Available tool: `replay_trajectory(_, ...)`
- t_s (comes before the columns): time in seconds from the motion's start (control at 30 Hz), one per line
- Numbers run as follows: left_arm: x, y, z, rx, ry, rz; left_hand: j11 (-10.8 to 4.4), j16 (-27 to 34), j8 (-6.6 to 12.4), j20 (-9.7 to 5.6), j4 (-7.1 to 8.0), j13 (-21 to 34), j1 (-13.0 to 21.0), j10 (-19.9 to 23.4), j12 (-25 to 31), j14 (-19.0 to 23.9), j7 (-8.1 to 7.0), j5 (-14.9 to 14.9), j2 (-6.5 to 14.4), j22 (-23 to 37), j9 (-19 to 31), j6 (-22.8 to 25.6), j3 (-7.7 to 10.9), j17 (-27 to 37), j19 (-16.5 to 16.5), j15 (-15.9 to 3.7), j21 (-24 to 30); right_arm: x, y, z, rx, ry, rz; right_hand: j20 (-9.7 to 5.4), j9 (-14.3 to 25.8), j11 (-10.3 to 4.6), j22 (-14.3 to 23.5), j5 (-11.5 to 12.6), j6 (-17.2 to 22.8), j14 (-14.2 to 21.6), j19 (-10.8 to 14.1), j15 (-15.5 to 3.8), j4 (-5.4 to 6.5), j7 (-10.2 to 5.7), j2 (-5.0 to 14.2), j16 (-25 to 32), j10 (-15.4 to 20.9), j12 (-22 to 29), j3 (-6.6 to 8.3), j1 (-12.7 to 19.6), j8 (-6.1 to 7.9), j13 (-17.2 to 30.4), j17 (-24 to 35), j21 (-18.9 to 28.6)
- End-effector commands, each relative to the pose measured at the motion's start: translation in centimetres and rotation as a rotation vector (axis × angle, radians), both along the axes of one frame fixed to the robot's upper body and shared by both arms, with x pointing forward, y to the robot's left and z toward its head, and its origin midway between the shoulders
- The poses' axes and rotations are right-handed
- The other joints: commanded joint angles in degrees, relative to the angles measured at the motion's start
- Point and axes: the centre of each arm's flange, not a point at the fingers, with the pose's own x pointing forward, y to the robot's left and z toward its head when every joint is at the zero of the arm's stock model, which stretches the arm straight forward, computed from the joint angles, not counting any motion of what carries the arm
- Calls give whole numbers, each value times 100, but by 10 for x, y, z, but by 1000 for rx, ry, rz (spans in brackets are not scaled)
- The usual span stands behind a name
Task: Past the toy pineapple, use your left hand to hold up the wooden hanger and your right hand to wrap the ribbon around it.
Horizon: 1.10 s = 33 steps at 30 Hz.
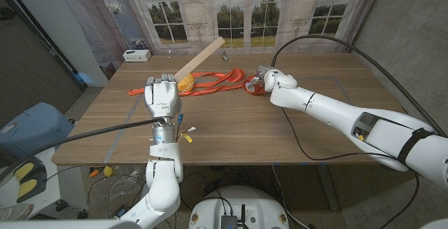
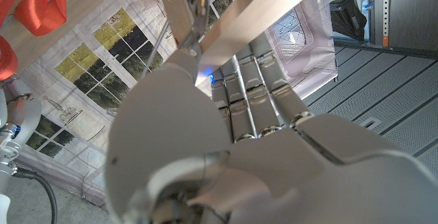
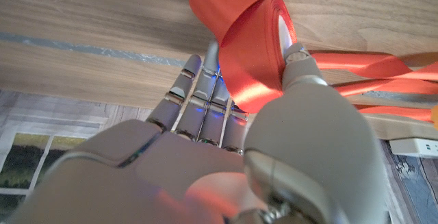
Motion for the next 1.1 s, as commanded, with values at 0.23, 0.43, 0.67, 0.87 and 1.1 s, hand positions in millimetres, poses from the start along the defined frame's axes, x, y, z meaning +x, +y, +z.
replay_trajectory(0.23, 1, -4, 4, 15, -1, -15, -991, -32, 153, -543, 25, 14, -2, 1022, -9, 907, -792, 40, 99, -1, 1679, 829, 88, 41, -25, -1435, 57, -11, -78, -19, 677, 5, 388, 103, 42, -323, 77, 34, 798, 197, -44, -621, 107, -132, 544, 162, 404, 212, 153, 107, -57, 982, 275, 129)
replay_trajectory(0.43, 3, -7, 4, 19, -7, -29, -980, -52, 154, -545, 26, 17, -6, 1036, -15, 916, -801, 42, 96, -4, 1678, 827, 92, 55, -28, -1435, 70, -24, -96, -27, 832, -99, 474, 110, 100, -312, 112, 34, 786, 163, -81, -594, 92, -101, 573, 283, 385, 283, 148, 144, -70, 1066, 464, 169)
replay_trajectory(0.67, 2, -10, 3, 23, -11, -40, -1003, -71, 155, -546, 24, 31, -8, 1024, -24, 927, -798, 44, 93, -8, 1675, 828, 97, 70, -32, -1436, 81, -35, -112, -38, 975, -162, 581, 110, 148, -296, 131, 31, 786, 143, -98, -600, 85, -87, 584, 354, 366, 344, 150, 168, -73, 1140, 594, 202)
replay_trajectory(0.87, 2, -11, 2, 23, -14, -47, -1011, -88, 158, -547, 20, 36, -7, 1043, -27, 945, -800, 46, 90, -10, 1669, 842, 103, 86, -34, -1436, 93, -39, -128, -42, 1122, -161, 697, 123, 202, -321, 152, 26, 801, 162, -103, -573, 59, -74, 590, 476, 357, 416, 156, 216, -68, 1223, 760, 246)
replay_trajectory(1.1, 3, -12, -1, 17, -18, -59, -1000, -113, 161, -546, 19, 26, -12, 1045, -49, 953, -802, 47, 87, -12, 1678, 827, 108, 106, -40, -1435, 108, -44, -136, -42, 1249, -166, 819, 156, 302, -376, 198, 10, 829, 155, -10, -592, 47, -54, 637, 727, 353, 546, 176, 288, -55, 1364, 1103, 374)
